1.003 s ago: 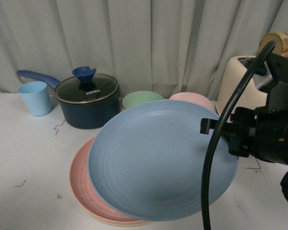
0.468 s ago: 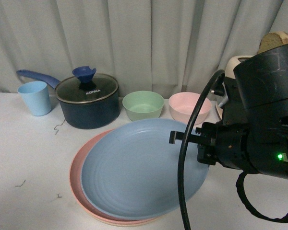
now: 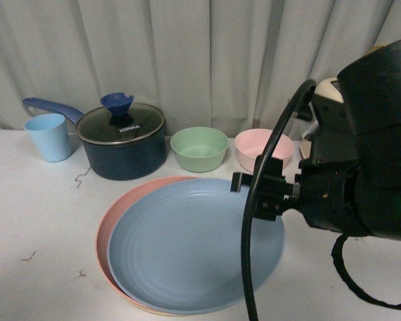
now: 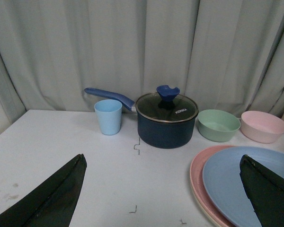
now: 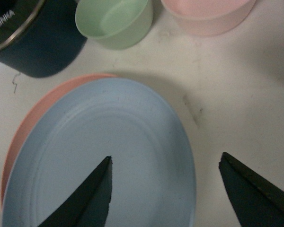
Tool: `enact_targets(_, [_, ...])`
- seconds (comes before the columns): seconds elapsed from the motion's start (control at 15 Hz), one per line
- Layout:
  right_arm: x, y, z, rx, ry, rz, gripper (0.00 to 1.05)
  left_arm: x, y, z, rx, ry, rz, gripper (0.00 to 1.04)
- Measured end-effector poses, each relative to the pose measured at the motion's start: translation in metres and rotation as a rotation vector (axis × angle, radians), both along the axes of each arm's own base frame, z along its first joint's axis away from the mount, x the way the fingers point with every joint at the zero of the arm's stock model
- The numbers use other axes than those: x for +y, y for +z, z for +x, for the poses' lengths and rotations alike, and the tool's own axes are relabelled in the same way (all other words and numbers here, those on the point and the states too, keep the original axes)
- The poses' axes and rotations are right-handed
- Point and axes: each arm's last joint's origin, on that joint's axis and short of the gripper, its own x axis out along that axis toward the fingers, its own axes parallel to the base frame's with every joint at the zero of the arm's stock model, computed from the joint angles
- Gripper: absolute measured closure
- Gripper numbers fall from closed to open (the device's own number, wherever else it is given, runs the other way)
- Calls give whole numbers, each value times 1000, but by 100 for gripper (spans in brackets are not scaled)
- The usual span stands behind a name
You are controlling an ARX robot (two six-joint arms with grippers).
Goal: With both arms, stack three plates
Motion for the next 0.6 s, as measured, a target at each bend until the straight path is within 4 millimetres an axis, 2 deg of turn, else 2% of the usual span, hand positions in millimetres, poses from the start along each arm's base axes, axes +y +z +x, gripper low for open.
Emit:
enact_targets(0.07, [-6,11,1,-26,-10,16,29,0,0,0,0,0,0,7])
enact_targets(0.2, [-14,17,3,-43,-23,24,6,0,0,0,0,0,0,7])
enact_targets(0.6, [-13,2,-1,-6,-17,3,6,0,0,0,0,0,0,7])
